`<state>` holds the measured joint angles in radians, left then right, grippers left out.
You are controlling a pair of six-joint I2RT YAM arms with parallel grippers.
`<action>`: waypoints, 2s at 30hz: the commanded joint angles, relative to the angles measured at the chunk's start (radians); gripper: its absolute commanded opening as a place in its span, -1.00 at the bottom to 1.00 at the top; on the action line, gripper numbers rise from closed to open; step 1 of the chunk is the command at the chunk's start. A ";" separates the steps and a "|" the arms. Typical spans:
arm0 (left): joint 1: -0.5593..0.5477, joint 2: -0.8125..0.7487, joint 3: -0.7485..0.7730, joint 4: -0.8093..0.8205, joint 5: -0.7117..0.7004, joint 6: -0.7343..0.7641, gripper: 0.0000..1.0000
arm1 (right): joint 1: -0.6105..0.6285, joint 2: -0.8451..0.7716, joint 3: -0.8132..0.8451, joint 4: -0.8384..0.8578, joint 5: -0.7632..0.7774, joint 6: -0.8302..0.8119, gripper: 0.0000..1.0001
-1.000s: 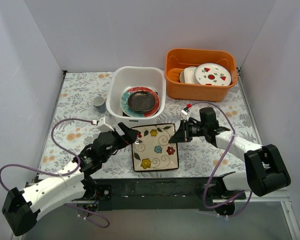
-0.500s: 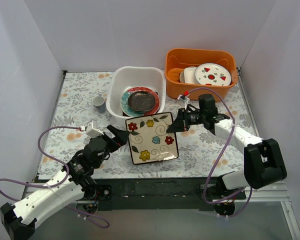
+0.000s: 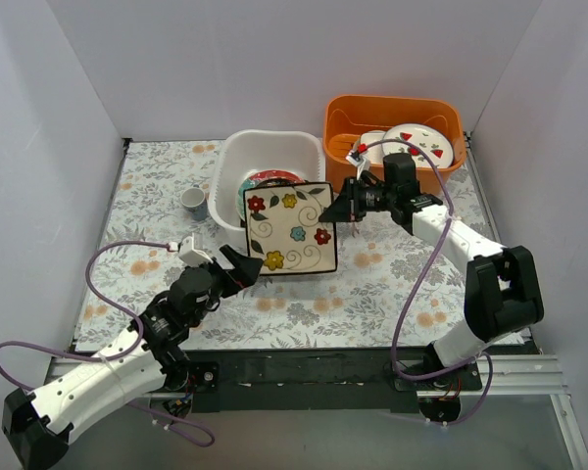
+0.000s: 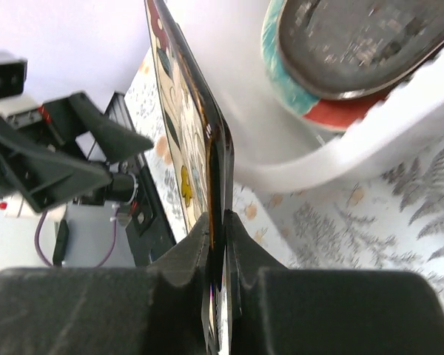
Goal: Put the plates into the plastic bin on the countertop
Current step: Place the plate in the plastic bin.
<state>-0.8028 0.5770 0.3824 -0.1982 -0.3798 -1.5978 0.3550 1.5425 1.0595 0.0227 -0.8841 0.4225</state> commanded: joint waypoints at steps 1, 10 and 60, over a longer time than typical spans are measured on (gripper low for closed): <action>-0.006 -0.022 -0.028 0.066 0.015 0.053 0.96 | -0.007 0.037 0.151 0.161 -0.039 0.111 -0.97; -0.006 0.119 -0.017 0.149 0.088 0.081 0.96 | -0.014 0.217 0.393 0.239 -0.047 0.235 -0.97; -0.006 0.106 -0.020 0.062 0.094 0.056 0.96 | 0.033 0.644 0.768 0.056 0.157 0.216 -0.88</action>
<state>-0.8028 0.6708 0.3527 -0.1665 -0.2970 -1.5692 0.3885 2.2383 1.8206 0.0601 -0.7288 0.6701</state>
